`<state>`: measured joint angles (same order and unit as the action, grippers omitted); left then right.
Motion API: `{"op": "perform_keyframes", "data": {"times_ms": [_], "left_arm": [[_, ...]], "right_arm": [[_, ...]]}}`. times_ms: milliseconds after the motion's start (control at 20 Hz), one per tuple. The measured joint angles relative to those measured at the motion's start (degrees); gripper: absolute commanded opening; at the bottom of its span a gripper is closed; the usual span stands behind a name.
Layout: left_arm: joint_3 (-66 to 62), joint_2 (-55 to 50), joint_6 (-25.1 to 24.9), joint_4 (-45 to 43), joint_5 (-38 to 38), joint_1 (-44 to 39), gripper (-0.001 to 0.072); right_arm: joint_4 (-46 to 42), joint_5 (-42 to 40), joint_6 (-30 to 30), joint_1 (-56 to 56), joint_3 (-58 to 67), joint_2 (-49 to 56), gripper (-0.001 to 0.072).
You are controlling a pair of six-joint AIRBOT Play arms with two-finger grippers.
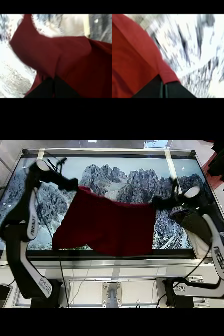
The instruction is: Fold the shirts.
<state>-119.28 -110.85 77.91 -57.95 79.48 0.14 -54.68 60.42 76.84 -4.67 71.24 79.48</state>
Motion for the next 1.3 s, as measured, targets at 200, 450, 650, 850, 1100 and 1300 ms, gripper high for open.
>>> {"op": "perform_keyframes", "data": {"times_ms": [200, 450, 650, 850, 1100, 1300], "left_arm": [[-0.6, 15.0, -1.2, -0.3, 1.1, 0.5, 0.0008], [-0.8, 38.2, -3.0, -7.6, 1.5, 0.7, 0.0009], [-0.9, 54.6, -3.6, -15.8, -1.0, 0.7, 0.0008], [-0.3, 61.4, -4.3, -19.0, -3.6, 0.7, 0.0008], [7.3, 55.4, -4.4, -20.2, -4.7, 0.5, 0.0008], [12.0, 40.2, -4.1, -21.0, -8.9, 0.5, 0.0008]], "right_arm": [[-5.0, 3.5, 0.3, 0.0, 11.0, -10.0, 0.0029], [-16.5, 7.7, 3.2, 0.0, 23.0, -25.4, 0.0027], [-24.7, 8.7, 4.7, 0.0, 31.3, -35.7, 0.0027], [-29.8, 8.7, 5.4, 0.0, 36.3, -39.6, 0.0027], [-30.8, 10.4, 5.7, 0.1, 33.6, -33.6, 0.0028], [-29.4, 8.1, 5.7, 0.1, 25.0, -21.4, 0.0028]]}}
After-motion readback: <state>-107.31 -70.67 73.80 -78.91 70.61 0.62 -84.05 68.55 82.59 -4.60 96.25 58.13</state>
